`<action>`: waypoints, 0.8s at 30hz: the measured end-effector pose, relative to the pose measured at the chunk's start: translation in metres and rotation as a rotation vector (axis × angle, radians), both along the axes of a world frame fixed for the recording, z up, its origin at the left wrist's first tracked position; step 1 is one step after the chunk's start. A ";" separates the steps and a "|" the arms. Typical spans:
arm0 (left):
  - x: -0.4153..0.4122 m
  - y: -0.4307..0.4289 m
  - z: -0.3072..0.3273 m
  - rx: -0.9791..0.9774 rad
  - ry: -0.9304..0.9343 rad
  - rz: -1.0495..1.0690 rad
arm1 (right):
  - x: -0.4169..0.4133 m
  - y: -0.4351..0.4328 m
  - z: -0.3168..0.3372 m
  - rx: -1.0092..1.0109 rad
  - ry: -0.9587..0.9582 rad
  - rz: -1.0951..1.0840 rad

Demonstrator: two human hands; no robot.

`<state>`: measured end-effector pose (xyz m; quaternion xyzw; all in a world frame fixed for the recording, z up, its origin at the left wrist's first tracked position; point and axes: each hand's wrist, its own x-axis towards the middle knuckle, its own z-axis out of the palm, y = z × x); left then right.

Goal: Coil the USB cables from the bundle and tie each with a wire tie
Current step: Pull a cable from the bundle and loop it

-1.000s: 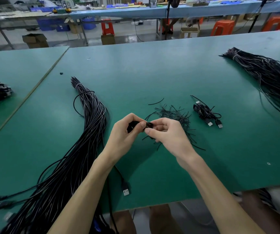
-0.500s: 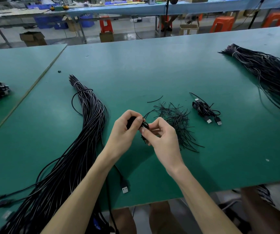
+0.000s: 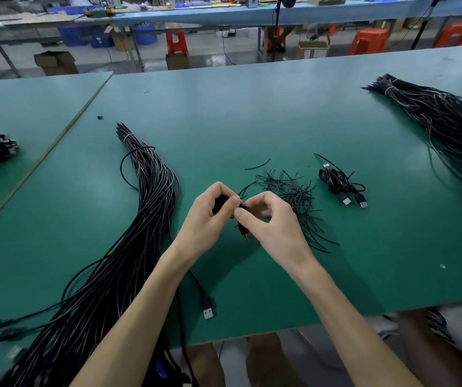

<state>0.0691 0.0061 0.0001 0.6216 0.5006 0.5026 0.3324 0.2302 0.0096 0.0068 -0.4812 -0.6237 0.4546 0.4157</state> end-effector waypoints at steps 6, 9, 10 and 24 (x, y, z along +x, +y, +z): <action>0.000 0.000 -0.003 -0.019 0.033 -0.006 | 0.010 0.012 0.008 -0.087 -0.024 0.087; 0.005 0.000 -0.008 -0.048 0.052 0.025 | 0.009 0.009 0.005 -0.014 -0.035 0.078; 0.006 0.000 -0.010 -0.054 0.053 0.035 | 0.006 0.006 0.002 0.020 -0.033 0.056; 0.002 0.003 -0.008 -0.105 0.093 0.062 | -0.015 -0.015 -0.018 0.214 -0.105 -0.157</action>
